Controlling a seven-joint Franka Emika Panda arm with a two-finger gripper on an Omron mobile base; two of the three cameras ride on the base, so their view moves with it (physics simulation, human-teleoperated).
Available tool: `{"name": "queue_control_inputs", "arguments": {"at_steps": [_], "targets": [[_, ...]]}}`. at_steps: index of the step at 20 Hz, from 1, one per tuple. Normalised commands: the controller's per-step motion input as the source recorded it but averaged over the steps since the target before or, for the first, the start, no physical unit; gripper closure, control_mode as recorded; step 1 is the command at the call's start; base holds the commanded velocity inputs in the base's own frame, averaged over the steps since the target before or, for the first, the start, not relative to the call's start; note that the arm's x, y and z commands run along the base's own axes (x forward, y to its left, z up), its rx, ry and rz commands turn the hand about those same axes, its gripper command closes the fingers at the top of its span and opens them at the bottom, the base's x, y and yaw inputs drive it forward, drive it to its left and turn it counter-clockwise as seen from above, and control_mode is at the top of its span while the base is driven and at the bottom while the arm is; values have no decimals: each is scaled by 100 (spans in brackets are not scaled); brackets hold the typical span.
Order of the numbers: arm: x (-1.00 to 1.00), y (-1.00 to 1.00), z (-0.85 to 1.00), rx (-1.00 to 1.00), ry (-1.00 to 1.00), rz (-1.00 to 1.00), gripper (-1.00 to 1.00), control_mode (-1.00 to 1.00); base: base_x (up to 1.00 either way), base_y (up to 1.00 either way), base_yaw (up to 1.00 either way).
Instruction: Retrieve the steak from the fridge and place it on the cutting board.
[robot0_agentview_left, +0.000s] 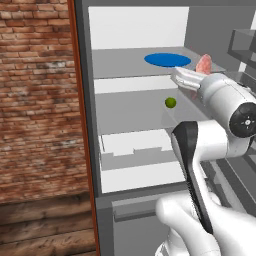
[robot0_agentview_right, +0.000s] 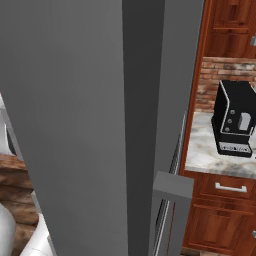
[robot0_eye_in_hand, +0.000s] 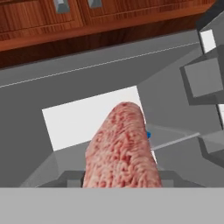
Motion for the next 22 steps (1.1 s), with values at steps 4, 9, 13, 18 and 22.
{"name": "queue_control_inputs", "arguments": {"at_steps": [4, 9, 13, 18, 22], "targets": [[-47, 1, -5, 0, 4, 0, 100, -100, 0, 0, 0], [-16, 0, -4, 0, 3, 0, 100, -100, 0, 0, 0], [0, 0, 0, 0, 0, 0, 100, 100, 0, 0, 0], [0, 0, 0, 0, 0, 0, 100, 100, -10, 0, 0], [0, 0, 0, 0, 0, 0, 100, 100, -54, 0, 0]]}}
